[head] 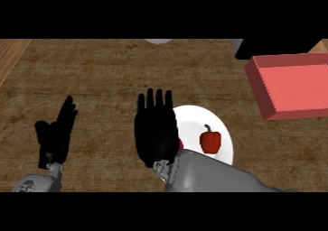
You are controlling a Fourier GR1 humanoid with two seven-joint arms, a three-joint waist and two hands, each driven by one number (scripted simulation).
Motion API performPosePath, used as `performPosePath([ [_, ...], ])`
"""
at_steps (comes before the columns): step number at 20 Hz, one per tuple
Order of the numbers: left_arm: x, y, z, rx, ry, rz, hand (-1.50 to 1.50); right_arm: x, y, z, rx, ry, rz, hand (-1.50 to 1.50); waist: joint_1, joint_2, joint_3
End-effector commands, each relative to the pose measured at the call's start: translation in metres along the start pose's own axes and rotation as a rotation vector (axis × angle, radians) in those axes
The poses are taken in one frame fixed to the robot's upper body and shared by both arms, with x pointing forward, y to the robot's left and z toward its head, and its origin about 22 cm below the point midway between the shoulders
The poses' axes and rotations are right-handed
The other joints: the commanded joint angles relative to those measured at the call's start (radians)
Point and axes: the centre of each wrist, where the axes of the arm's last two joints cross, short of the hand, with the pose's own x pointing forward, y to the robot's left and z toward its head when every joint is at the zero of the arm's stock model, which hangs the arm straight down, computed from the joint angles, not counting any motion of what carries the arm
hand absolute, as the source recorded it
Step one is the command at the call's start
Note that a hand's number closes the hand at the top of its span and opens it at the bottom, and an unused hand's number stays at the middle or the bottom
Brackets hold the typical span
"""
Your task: Pick the pear from the plate and place it in the cardboard box
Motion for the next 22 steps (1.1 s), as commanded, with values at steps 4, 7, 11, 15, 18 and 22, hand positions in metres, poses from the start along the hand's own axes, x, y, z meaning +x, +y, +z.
performPosePath([
  [4,0.005,-0.010,-0.006,-0.014,-0.018,0.010,0.00,0.022,0.015,-0.011,0.174,0.253,0.184,-1.50,0.015,0.001,0.002],
  [7,0.003,0.000,-0.015,0.006,-0.018,0.005,0.00,0.022,0.028,-0.019,0.209,0.302,0.234,-1.50,0.008,0.005,0.001],
  [11,-0.003,-0.017,-0.008,-0.028,-0.012,0.018,0.00,0.024,0.023,-0.019,0.241,0.337,0.205,-1.50,0.020,0.001,0.002],
  [15,-0.001,-0.022,-0.013,-0.044,-0.017,0.017,0.00,0.027,0.029,-0.023,0.260,0.343,0.192,-1.50,0.033,0.006,0.003],
  [18,-0.008,-0.011,-0.012,-0.026,-0.022,-0.004,0.00,0.026,0.027,-0.033,0.266,0.374,0.193,-1.50,0.039,0.007,0.003],
  [22,-0.006,-0.019,-0.010,-0.047,-0.006,0.011,0.00,0.025,0.041,-0.039,0.281,0.405,0.248,-1.50,0.046,0.006,0.003],
])
